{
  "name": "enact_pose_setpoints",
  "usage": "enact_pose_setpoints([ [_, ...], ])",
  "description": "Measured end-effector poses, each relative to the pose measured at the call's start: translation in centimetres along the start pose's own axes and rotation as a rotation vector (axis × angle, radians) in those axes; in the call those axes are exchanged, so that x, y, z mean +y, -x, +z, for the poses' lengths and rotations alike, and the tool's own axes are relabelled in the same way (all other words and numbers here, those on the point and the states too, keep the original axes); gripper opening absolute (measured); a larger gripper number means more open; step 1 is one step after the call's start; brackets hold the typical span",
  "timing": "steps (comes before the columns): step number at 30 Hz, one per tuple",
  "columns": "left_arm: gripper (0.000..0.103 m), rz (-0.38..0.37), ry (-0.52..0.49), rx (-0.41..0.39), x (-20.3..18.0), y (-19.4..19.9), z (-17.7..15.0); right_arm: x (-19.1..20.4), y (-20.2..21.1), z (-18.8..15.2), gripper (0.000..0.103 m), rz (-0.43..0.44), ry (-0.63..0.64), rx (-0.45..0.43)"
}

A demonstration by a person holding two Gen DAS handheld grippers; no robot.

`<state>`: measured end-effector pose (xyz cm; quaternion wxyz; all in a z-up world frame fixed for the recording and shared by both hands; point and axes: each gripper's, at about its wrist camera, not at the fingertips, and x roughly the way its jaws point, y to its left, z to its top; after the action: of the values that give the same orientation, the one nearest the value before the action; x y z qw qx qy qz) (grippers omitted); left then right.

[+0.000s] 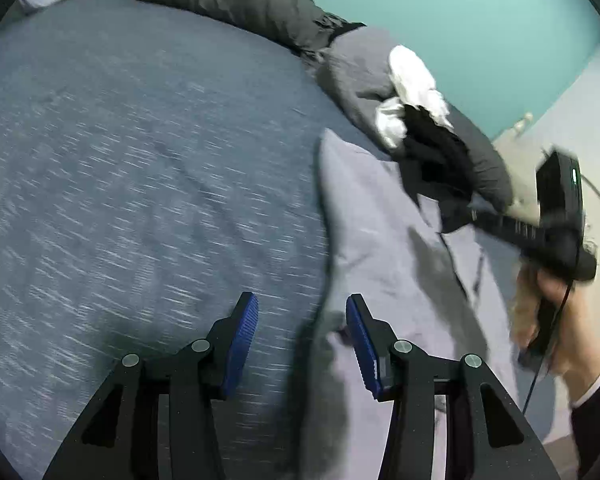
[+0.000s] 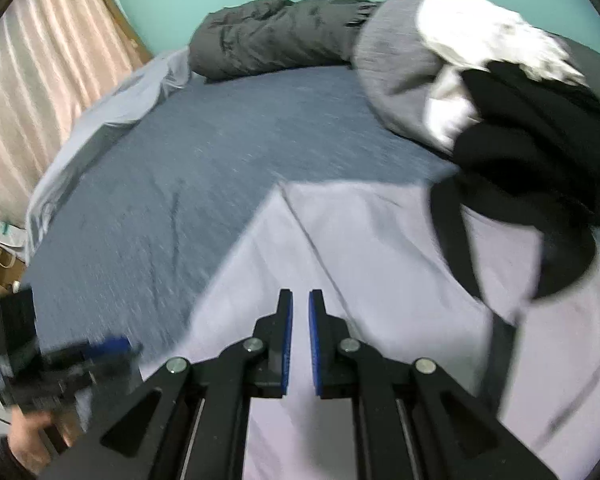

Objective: Fold clothes

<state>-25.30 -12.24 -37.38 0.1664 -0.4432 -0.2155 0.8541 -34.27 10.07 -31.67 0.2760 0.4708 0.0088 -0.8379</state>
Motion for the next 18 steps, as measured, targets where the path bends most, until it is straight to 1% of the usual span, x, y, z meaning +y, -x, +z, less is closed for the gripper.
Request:
enact_pose_setpoints([
  [4,0.050,0.014,-0.036,0.023,-1.2,-1.0,-0.3,-2.9,3.0,-3.3,0.007,-0.029,-0.070,0.002],
  [7,0.050,0.009,-0.011,0.066,-0.7,-2.3,-1.0,-5.1,5.3,-5.9,0.007,-0.044,-0.132,0.000],
  [8,0.050,0.009,-0.003,0.070,-0.5,-2.6,-1.1,-5.8,6.1,-6.8,0.008,-0.050,-0.152,-0.001],
  [9,0.048,0.007,-0.002,0.074,-0.4,-2.8,-1.2,-6.4,6.7,-7.6,0.008,-0.054,-0.166,0.002],
  [10,0.042,0.005,-0.002,0.078,-0.3,-3.0,-1.3,-6.8,7.2,-8.5,0.008,-0.060,-0.175,0.005],
  [11,0.031,0.005,0.000,0.076,-0.2,-2.9,-1.3,-7.2,7.6,-9.2,0.008,-0.065,-0.184,0.005],
  [12,0.022,0.006,0.002,0.075,-0.2,-2.9,-1.3,-7.6,8.0,-9.7,0.008,-0.067,-0.194,0.004],
  [14,0.013,0.014,0.001,0.069,0.0,-2.8,-1.3,-8.4,8.4,-10.8,0.008,-0.063,-0.221,0.003],
  [18,0.011,0.035,-0.012,0.066,0.2,-2.6,-1.5,-9.7,8.9,-13.0,0.008,-0.086,-0.264,0.023],
])
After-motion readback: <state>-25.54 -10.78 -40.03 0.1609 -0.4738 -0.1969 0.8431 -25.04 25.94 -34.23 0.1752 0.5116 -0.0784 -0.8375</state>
